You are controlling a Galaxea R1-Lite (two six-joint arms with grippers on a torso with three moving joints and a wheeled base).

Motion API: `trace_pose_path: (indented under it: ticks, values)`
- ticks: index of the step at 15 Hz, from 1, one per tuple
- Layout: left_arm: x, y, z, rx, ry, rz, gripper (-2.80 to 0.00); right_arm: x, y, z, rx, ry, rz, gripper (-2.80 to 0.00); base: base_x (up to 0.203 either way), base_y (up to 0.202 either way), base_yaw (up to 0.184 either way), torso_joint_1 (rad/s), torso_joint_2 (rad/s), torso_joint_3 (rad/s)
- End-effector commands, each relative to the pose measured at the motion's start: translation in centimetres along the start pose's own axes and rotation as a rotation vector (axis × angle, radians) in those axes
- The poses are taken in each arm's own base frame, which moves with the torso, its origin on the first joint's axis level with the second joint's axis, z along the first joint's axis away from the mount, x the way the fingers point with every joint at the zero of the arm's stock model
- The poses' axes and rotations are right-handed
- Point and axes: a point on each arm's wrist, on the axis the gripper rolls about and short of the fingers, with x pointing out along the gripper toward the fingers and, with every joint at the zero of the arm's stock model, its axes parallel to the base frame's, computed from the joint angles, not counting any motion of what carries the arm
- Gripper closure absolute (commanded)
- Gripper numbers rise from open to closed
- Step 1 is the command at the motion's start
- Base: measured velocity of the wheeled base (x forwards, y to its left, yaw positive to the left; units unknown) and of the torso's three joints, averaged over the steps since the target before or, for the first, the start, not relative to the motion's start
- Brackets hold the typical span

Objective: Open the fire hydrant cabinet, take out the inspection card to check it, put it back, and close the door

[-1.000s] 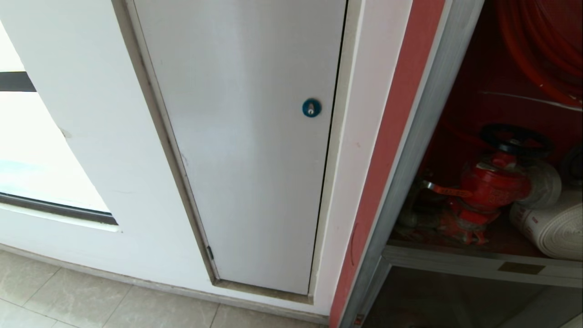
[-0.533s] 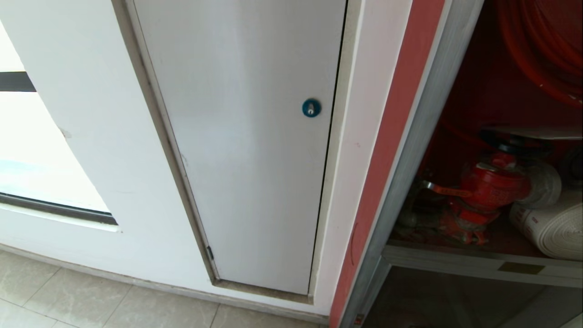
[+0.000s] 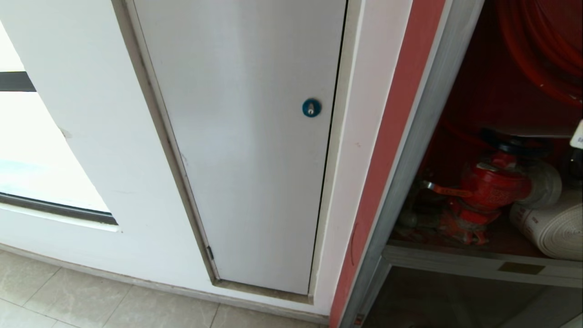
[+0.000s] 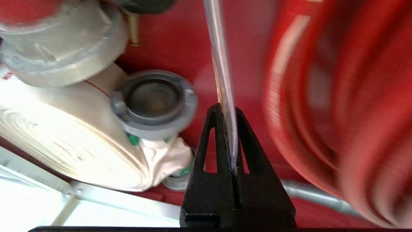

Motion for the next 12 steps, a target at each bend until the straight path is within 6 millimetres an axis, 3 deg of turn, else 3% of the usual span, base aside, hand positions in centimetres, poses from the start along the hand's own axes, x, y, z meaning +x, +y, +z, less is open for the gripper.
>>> trace_pose_path:
  ticks: [1,7,12]
  values:
    - [0.0,0.0,0.0,-0.001,0.001,0.001,0.00,2.0,1.1,-0.1,-0.010,-0.002,0.026,0.00,0.000,0.000,0.000,0.000,0.00,0.000]
    - [0.0,0.0,0.0,-0.001,0.001,0.001,0.00,4.6,1.7,0.5,-0.012,-0.038,-0.024,0.00,0.000,0.000,0.000,0.000,0.00,0.000]
    - [0.0,0.0,0.0,-0.001,0.001,0.001,0.00,5.5,2.2,1.2,-0.016,-0.063,-0.018,0.00,0.000,0.000,0.000,0.000,0.00,0.000]
